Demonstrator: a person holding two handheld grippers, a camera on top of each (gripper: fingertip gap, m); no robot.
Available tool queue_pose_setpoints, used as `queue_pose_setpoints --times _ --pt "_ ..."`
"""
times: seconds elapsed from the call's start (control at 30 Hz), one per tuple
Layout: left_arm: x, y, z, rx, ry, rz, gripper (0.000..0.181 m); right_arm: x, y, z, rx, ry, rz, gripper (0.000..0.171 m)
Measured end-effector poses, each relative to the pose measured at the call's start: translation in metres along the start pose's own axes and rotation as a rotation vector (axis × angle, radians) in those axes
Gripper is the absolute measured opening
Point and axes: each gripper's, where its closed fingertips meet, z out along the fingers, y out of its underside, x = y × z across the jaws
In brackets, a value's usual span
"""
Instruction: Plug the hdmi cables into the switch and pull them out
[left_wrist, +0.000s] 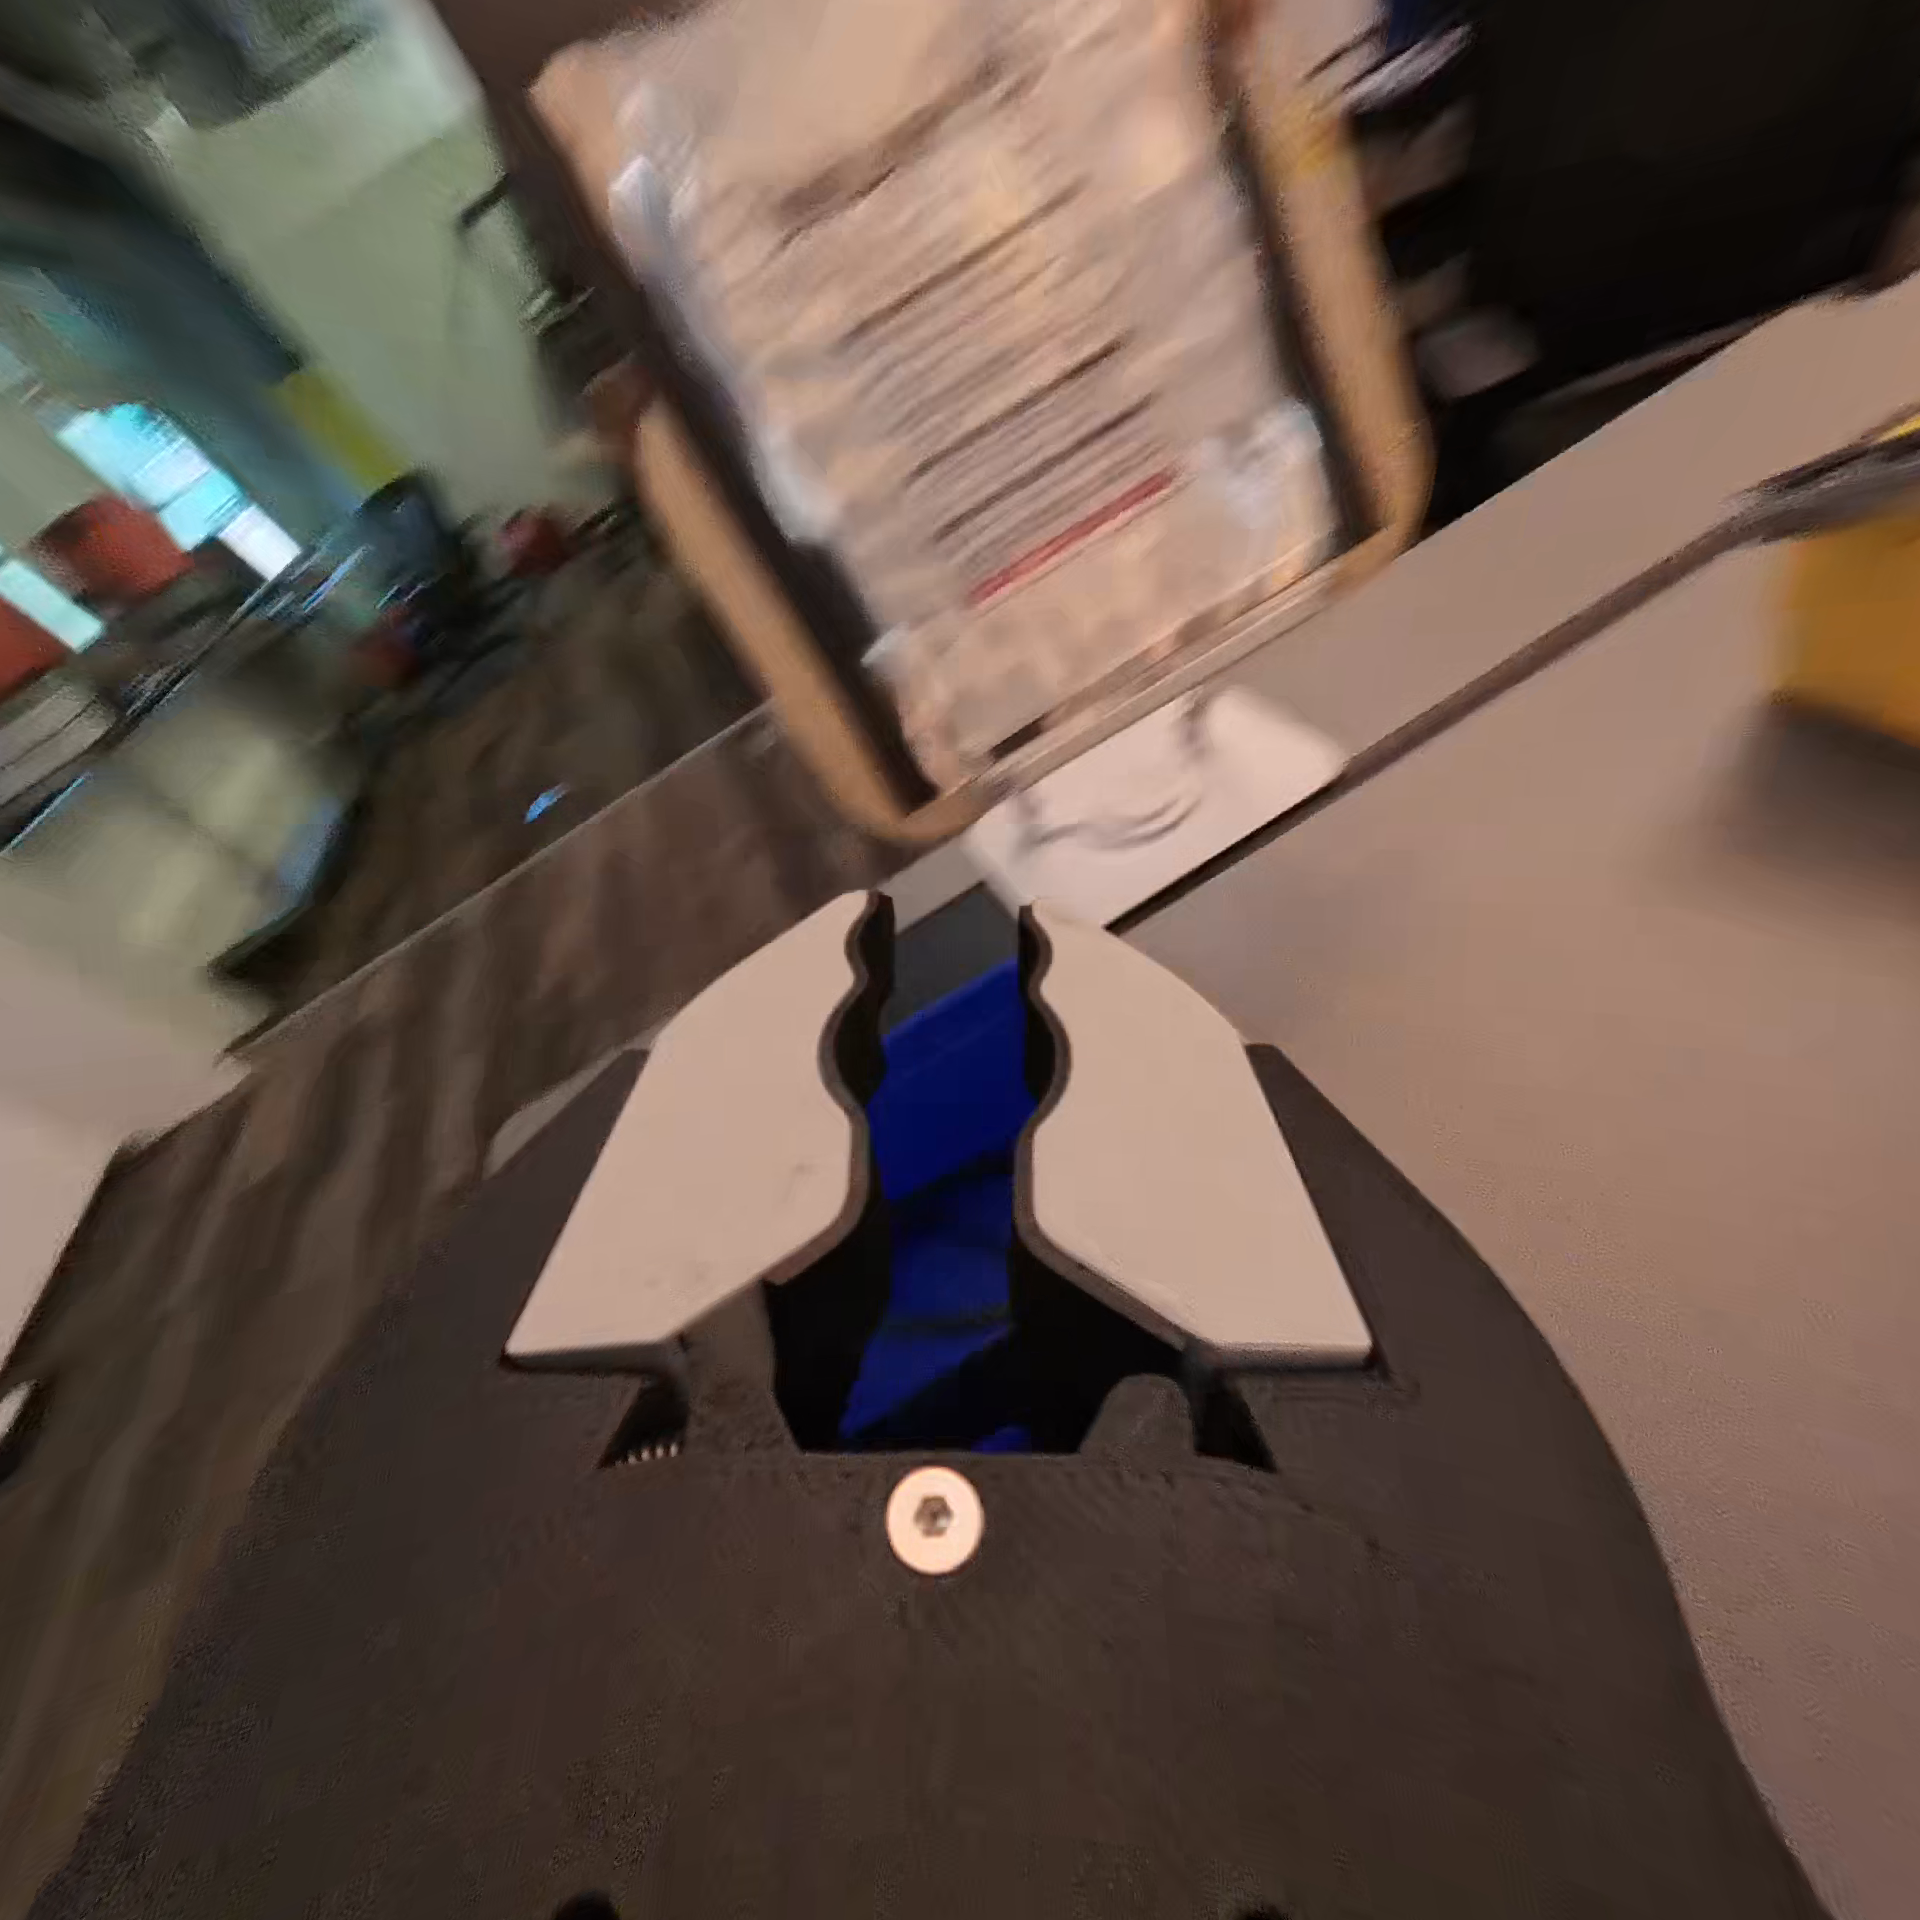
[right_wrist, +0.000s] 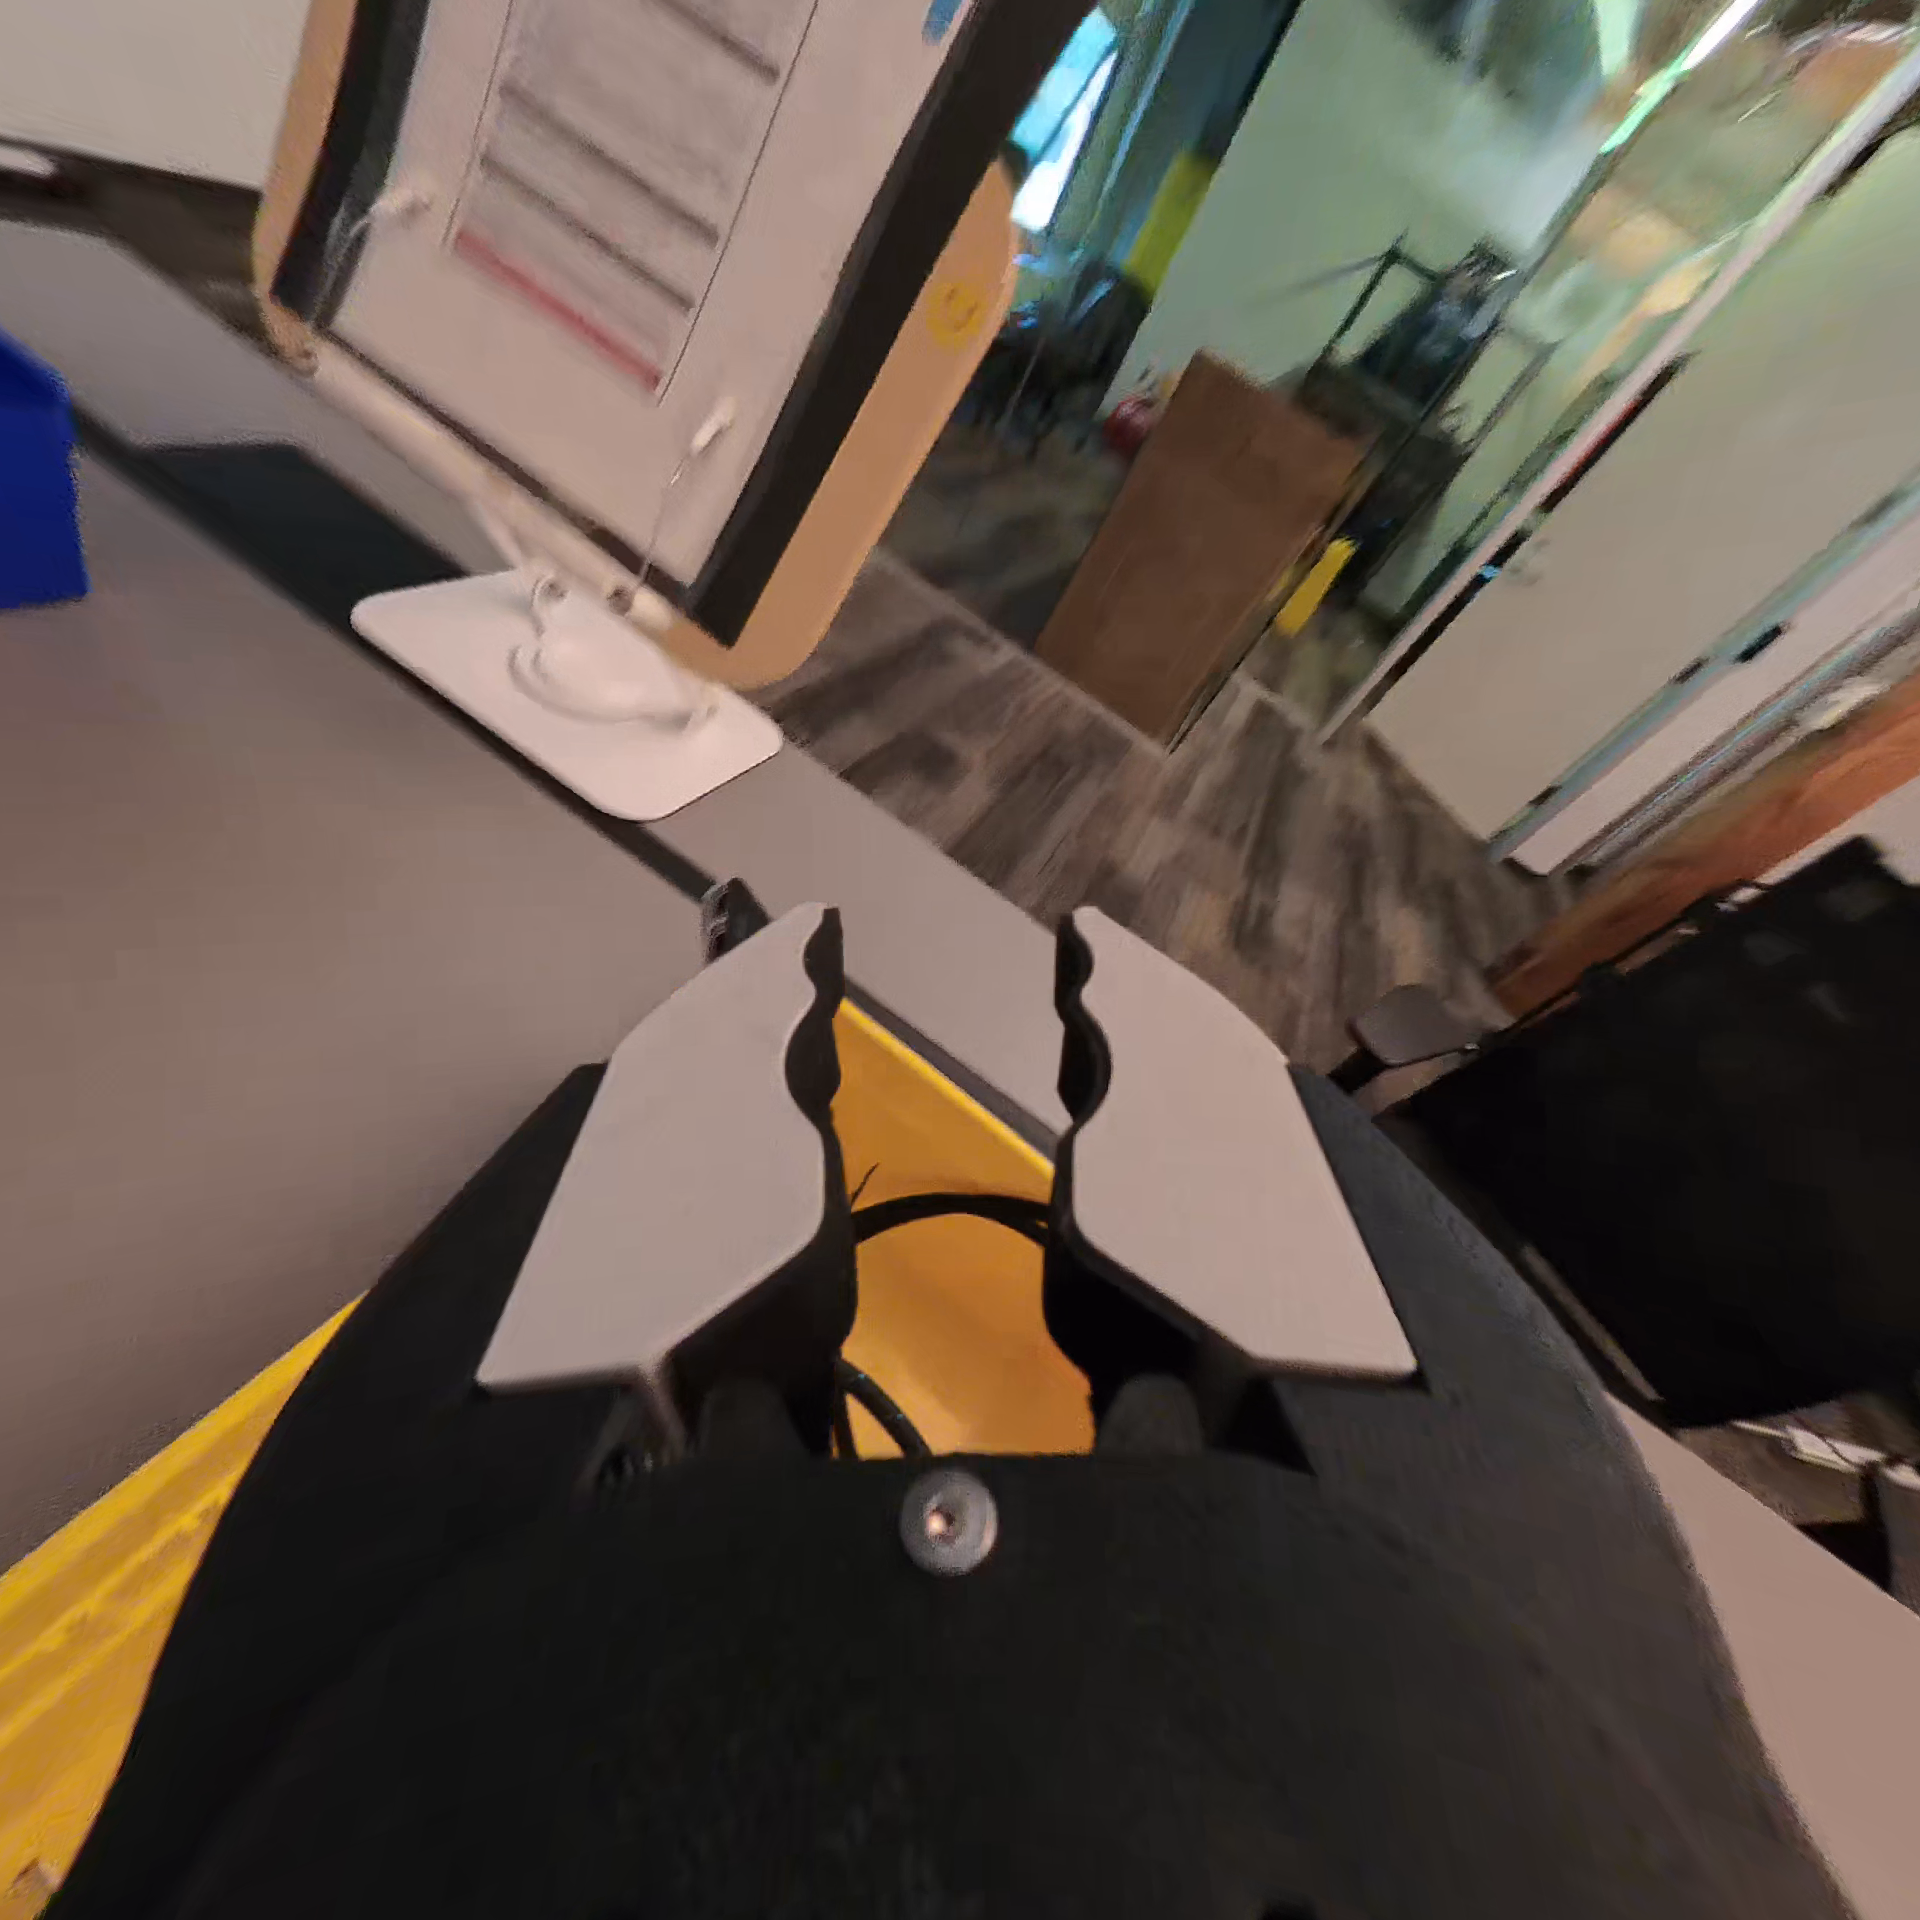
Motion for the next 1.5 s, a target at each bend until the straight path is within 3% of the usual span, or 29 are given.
queue_pose_setpoints --times 0.07,0.23,0.37,0.6,0.7,0.97,1.03,1.23,1.37,1.5 --pt "-0.032 0.032 -0.005 -0.106 -0.078 -0.033 0.027 0.009 -0.007 -0.012 0.012 0.054 0.004 0.04" --pt "-0.059 0.094 -0.001 -0.257 -0.025 -0.151 0.035 0.008 -0.011 -0.017 0.014 0.069 0.03 0.041" --pt "-0.07 0.132 0.013 -0.35 0.011 -0.443 0.033 0.0 -0.009 -0.01 -0.02 0.065 -0.012 0.041" --pt "-0.094 0.168 0.044 -0.318 -0.069 -0.813 0.026 -0.013 0.003 0.005 -0.124 0.065 -0.1 0.042" --pt "-0.093 0.182 0.051 -0.377 -0.095 -0.825 0.036 -0.016 0.005 0.008 -0.152 0.076 -0.128 0.042" --pt "-0.079 0.214 0.07 -0.514 -0.067 -0.877 0.032 -0.03 0.0 0.012 -0.151 0.043 -0.172 0.042" --pt "-0.082 0.216 0.074 -0.484 -0.064 -0.9 0.019 -0.035 0.0 0.014 -0.158 0.022 -0.184 0.041" --pt "-0.081 0.198 0.07 -0.386 0.024 -0.884 0.017 -0.043 0.0 0.016 -0.174 0.006 -0.225 0.04" --pt "-0.083 0.144 0.054 -0.215 0.066 -0.776 0.014 -0.051 -0.008 0.017 -0.158 0.006 -0.262 0.04" --pt "-0.072 0.06 0.025 0.049 0.121 -0.587 0.011 -0.073 -0.027 0.022 -0.099 -0.006 -0.342 0.04"
